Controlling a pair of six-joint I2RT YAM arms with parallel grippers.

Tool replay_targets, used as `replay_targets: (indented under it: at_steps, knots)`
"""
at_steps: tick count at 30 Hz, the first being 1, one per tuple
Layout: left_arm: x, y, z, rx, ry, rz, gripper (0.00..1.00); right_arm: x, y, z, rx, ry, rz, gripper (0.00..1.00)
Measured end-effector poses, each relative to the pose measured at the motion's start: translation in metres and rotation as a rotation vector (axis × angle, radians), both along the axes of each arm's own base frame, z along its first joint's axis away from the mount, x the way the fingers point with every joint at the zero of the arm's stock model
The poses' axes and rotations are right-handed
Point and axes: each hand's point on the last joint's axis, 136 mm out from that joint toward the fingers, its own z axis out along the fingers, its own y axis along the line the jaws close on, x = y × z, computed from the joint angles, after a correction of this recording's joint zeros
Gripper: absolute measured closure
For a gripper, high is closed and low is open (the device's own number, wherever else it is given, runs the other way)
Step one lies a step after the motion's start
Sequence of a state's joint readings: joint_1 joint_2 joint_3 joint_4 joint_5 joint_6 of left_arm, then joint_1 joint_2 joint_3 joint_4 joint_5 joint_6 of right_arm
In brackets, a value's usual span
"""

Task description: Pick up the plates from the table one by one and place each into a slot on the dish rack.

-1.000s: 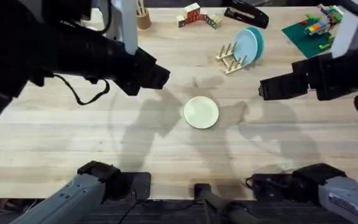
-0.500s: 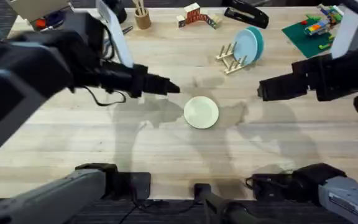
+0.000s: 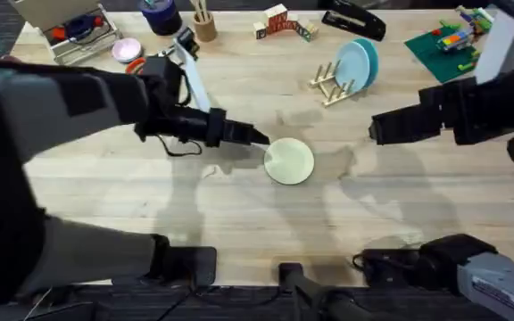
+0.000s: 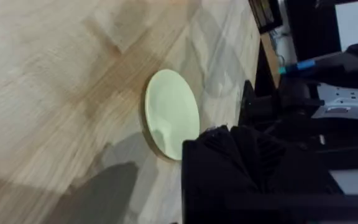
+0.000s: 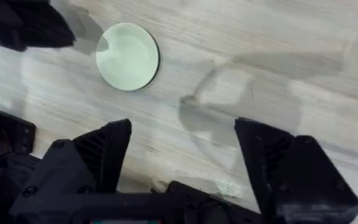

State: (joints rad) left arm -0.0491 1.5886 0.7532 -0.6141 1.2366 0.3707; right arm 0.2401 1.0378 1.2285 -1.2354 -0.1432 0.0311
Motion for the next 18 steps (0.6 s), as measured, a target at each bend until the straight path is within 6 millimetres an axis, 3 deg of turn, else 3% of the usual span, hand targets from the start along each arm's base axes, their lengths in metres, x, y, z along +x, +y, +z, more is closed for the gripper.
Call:
replay_targets:
  at_steps: [8,18]
  knots:
    - [-0.003,-0.021,-0.018,-0.002,0.024,-0.067,0.958,0.000,0.000,0.000,0.004,0.003,-0.010,0.006]
    - [-0.004,-0.024,-0.034,0.030,0.107,-0.059,0.958,0.000,0.000,0.000,0.006,0.005,-0.013,0.005]
